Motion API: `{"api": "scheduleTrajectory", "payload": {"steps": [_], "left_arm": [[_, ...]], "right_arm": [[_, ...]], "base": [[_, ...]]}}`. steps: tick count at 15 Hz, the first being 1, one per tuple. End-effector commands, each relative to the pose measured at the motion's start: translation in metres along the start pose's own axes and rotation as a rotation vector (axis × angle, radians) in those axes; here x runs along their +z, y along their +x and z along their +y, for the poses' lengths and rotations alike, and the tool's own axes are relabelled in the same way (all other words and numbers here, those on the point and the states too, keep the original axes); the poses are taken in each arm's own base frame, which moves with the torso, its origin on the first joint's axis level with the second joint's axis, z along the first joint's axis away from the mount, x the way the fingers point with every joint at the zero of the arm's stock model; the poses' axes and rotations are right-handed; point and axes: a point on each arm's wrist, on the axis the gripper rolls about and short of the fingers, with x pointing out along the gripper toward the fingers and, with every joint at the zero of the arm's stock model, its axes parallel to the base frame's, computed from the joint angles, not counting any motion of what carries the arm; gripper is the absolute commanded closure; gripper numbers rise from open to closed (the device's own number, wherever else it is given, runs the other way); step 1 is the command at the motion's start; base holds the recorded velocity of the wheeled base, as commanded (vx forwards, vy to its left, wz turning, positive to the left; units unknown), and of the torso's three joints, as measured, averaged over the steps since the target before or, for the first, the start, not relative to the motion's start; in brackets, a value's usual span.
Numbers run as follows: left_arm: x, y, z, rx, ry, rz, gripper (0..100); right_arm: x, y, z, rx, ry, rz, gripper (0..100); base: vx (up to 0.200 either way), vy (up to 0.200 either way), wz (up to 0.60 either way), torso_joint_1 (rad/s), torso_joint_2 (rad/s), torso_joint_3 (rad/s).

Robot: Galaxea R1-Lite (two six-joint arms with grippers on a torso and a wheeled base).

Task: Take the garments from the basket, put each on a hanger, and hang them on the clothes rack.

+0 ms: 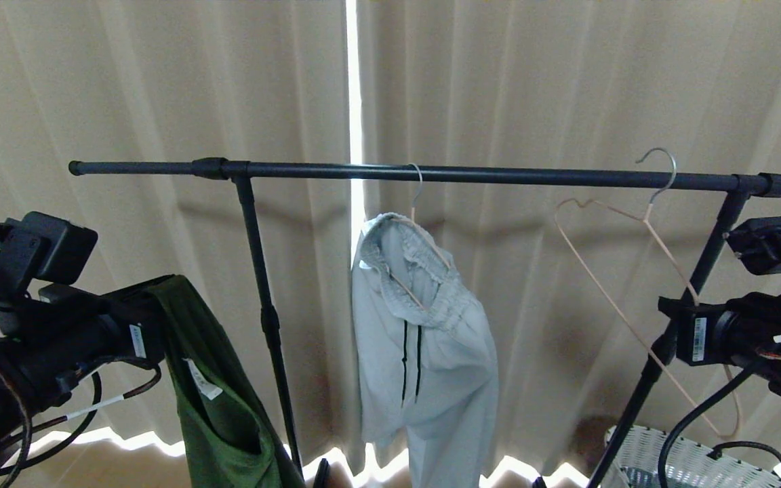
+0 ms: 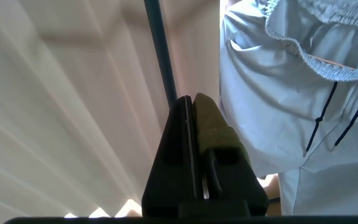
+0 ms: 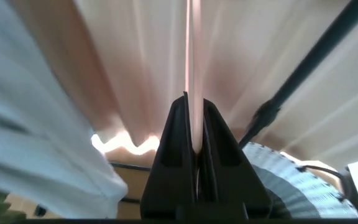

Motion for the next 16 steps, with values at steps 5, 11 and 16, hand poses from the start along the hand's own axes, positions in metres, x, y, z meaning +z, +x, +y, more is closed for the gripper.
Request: {"api": "scheduleTrajectory", "payload": {"steps": [5,11,16], "left_arm": [[-0.003,0.003,0.0,-0.001,0.013,0.017,100],[-0.004,0.002,0.0,0.003,0.014,0.019,100],[-0.005,0.003,-0.001,0.002,0.016,0.025,100]], "right_arm": [[-0.009,-0.013,-0.004,0.043,0.007,-0.028,100],[-0.019,-0.014,-0.005,0.041,0.001,0.002,100],[-0.02,-0.014,-0.005,0.041,-0.002,0.006,100]], "base": [[0.0,0.0,0.0,0.0,0.0,0.0],[-0.167,0.0,0.0,0.001,0.0,0.001],[-0.2,0.0,0.0,0.0,0.0,0.003]]}}
